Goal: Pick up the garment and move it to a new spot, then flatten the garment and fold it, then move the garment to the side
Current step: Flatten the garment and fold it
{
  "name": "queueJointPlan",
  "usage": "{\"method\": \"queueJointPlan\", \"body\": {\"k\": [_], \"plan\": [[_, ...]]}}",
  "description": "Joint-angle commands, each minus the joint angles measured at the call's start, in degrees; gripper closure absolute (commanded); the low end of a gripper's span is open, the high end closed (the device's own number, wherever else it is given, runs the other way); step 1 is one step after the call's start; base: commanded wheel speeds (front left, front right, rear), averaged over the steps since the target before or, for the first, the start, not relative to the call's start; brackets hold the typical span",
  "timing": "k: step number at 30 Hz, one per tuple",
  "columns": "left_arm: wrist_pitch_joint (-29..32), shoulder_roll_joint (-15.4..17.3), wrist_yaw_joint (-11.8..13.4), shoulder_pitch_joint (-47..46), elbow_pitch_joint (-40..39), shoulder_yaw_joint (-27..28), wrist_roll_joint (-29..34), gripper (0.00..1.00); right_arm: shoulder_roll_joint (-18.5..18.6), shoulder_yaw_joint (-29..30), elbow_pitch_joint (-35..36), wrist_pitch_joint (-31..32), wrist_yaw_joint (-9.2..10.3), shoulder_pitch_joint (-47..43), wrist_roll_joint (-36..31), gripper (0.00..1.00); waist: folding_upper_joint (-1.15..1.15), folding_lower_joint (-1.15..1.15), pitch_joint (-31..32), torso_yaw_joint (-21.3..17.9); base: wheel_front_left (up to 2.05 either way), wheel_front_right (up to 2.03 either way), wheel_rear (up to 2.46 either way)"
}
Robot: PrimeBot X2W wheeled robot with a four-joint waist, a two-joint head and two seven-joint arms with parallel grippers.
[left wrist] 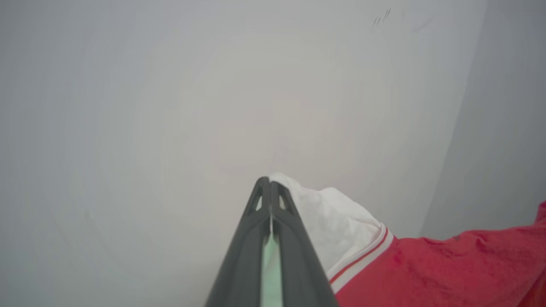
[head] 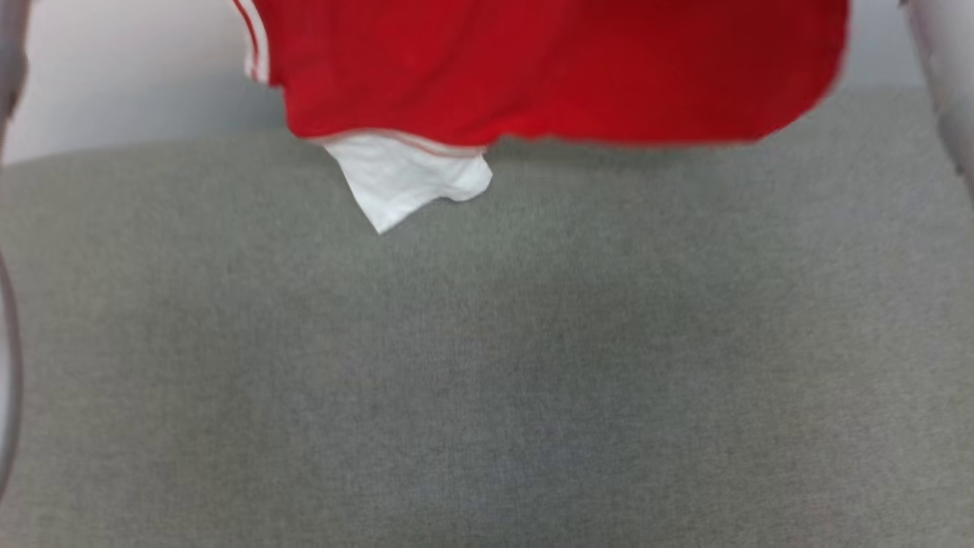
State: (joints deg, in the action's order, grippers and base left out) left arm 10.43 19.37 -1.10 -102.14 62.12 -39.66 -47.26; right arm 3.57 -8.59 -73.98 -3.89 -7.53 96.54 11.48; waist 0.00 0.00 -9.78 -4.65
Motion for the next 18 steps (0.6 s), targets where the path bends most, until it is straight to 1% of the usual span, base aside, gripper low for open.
{"method": "queueJointPlan", "body": {"k": [1,7,10,14,18], "plan": [[-0.4,-0.5,-0.4,-1.1,0.4,-0.1,0.3,1.0,0.1,0.8,0.1,-0.9,0.09,1.1,-1.1,1.0,0.0,0.0,-5.5,1.2,0.0,0.0,0.0],[-4.0,-2.7,-0.9,-10.0,2.5,-0.8,2.2,1.0,1.8,7.4,0.2,-7.2,0.09,6.4,-8.1,1.0,0.0,0.0,-15.3,2.9,0.0,0.0,0.0],[-6.4,-3.7,-1.8,-14.5,3.0,-1.8,3.6,1.0,2.7,10.8,1.5,-9.5,0.09,8.2,-11.8,1.0,0.0,0.0,-19.8,4.1,0.0,0.0,0.0],[-9.8,-5.0,-2.1,-21.2,3.9,-1.3,4.1,1.0,2.4,16.3,5.2,-10.9,0.09,9.1,-16.2,1.0,0.0,0.0,-24.2,5.3,0.0,0.0,0.0],[-11.5,-6.2,-2.8,-24.6,6.0,-0.5,3.2,1.0,1.0,20.9,7.9,-11.2,0.09,8.3,-20.5,1.0,0.0,0.0,-26.5,5.3,0.0,0.0,0.0]]}}
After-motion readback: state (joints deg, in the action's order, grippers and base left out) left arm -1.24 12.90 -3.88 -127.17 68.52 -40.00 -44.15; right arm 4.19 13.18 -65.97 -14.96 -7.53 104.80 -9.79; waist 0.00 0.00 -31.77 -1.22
